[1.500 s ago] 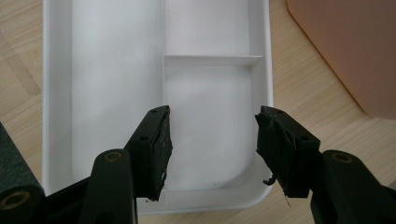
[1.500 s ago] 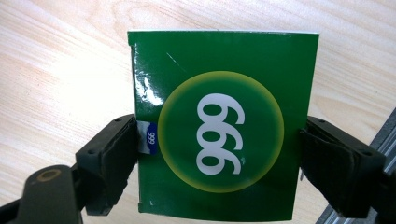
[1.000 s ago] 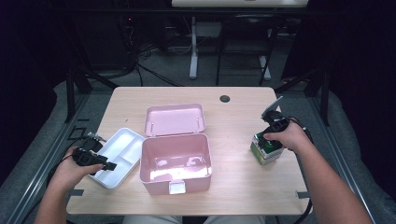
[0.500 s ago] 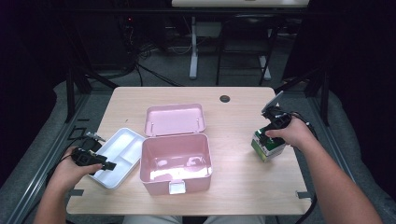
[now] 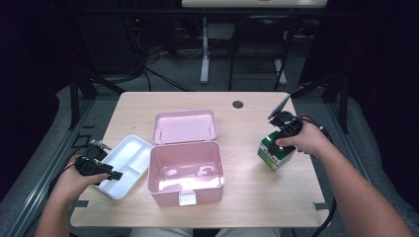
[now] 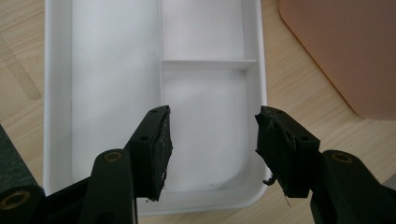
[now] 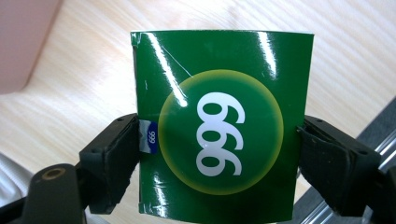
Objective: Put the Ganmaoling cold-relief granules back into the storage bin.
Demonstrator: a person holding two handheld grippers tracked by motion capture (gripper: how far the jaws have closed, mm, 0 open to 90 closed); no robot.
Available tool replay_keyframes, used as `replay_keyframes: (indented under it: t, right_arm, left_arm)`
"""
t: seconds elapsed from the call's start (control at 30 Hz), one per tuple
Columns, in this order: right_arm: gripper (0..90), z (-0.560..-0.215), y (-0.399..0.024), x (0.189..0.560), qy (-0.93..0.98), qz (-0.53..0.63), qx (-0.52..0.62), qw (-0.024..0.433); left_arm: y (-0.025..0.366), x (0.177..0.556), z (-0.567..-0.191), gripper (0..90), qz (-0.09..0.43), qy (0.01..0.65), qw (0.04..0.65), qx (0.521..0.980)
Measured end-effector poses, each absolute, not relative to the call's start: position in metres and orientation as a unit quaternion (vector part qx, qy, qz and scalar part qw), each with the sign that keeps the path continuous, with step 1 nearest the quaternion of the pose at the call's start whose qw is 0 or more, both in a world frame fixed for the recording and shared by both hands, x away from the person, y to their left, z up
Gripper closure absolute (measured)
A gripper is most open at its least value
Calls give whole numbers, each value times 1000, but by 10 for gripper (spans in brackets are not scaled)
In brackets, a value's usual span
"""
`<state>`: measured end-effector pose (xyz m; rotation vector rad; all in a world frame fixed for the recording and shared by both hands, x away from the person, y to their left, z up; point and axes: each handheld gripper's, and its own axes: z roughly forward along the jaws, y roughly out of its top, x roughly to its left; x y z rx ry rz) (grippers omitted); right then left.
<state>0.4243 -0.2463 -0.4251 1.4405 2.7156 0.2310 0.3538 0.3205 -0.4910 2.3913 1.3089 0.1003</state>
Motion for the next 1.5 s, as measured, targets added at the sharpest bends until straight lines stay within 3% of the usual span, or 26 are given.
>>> replay_keyframes:
  t: [0.47, 0.87, 1.5]
  right_arm:
    - [168, -403, -213, 413, 950, 82, 295, 59]
    - [165, -399, -186, 402, 985, 69, 150, 50]
    - [167, -377, -162, 391, 992, 73, 82, 58]
  left_arm:
    - [322, 353, -490, 446, 35, 470, 214, 855]
    - [322, 354, -490, 446, 35, 466, 214, 858]
    - [314, 354, -490, 455, 40, 447, 214, 868]
